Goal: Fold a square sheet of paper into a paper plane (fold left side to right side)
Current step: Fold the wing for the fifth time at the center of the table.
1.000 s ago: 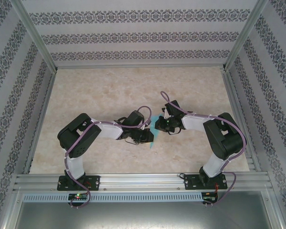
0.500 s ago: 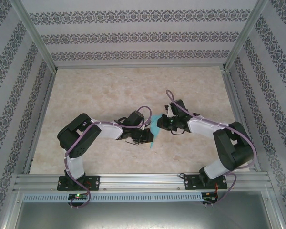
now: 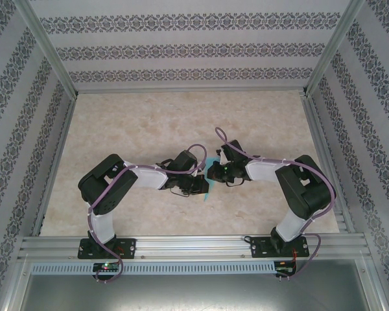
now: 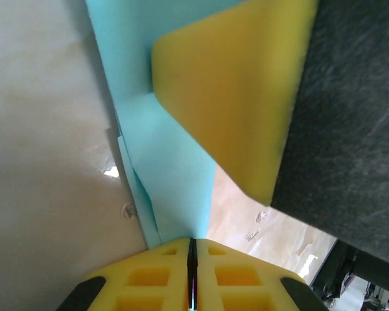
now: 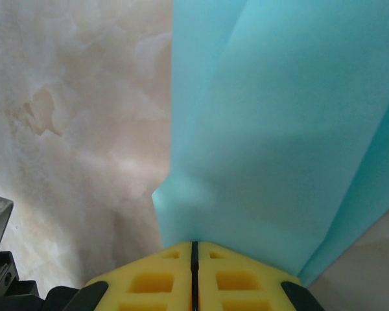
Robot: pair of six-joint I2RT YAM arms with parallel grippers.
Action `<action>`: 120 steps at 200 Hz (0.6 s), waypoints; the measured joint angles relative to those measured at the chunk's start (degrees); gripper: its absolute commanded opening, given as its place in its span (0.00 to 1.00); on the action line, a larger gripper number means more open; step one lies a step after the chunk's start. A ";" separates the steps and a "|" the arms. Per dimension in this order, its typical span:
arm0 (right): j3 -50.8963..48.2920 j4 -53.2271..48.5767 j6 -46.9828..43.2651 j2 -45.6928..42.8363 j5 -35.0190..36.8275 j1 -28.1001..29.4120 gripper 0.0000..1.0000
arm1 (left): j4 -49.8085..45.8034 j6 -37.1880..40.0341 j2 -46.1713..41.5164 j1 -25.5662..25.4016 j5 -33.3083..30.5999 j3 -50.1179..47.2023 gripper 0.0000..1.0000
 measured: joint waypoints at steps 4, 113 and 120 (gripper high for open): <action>0.11 -0.22 -0.31 0.00 0.24 0.00 0.10 | -0.09 -0.02 0.00 0.00 -0.07 0.04 0.12; 1.18 -2.73 -4.33 0.02 1.18 -5.20 0.10 | -0.37 -0.02 0.07 -0.07 -0.28 0.20 0.11; 1.53 -3.08 -4.74 0.11 1.49 -5.92 0.10 | -0.37 -0.02 0.09 -0.07 -0.28 0.20 0.11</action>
